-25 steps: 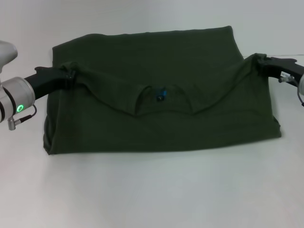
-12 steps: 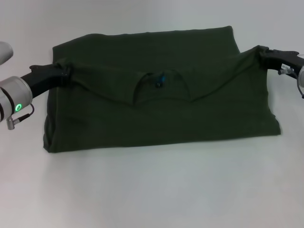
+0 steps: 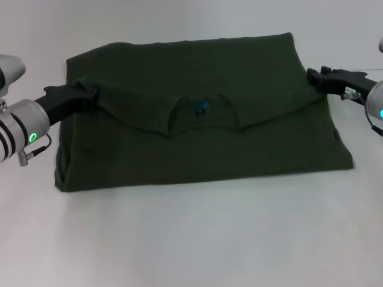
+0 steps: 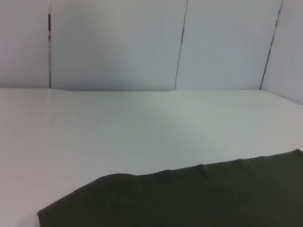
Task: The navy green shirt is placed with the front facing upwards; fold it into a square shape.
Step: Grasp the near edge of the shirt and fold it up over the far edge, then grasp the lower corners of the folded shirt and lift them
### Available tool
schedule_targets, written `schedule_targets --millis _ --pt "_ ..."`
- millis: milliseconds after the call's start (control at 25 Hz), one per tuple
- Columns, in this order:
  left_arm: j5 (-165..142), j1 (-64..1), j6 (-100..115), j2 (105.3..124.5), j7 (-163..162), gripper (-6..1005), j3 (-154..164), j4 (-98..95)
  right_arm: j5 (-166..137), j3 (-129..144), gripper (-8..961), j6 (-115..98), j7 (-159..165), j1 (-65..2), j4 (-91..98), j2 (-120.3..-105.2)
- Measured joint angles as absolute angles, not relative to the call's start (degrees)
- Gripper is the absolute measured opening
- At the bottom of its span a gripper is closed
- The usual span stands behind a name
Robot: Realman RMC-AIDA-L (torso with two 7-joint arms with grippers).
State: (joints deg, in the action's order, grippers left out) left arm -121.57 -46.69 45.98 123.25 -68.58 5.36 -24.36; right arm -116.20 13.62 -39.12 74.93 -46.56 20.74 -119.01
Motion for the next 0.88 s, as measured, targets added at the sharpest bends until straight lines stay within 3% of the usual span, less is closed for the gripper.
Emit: schedule_targets --millis 280,360,480,640,880 --pt "-119.65 -46.16 45.87 123.31 -68.67 291 5.67 -24.64 -116.16 15.44 506 -38.81 76.67 -46.56 21.44 -118.95" --pt "-117.14 -45.50 45.84 123.24 -68.77 353 5.62 -24.73 -116.11 15.46 560 -39.01 77.03 -46.50 21.80 -118.98" --pt "-114.75 -44.34 45.62 122.76 -69.37 581 5.85 -25.03 -116.09 15.81 641 -39.14 78.02 -46.33 22.13 -119.01" --pt "-114.62 -43.47 43.85 122.64 -72.63 665 6.87 -26.06 -116.14 18.52 749 -39.15 81.78 -45.84 22.88 -118.76" --pt "-114.30 -42.65 42.89 122.72 -76.77 791 7.29 -26.96 -115.75 19.56 814 -40.24 83.10 -45.15 25.17 -119.33"
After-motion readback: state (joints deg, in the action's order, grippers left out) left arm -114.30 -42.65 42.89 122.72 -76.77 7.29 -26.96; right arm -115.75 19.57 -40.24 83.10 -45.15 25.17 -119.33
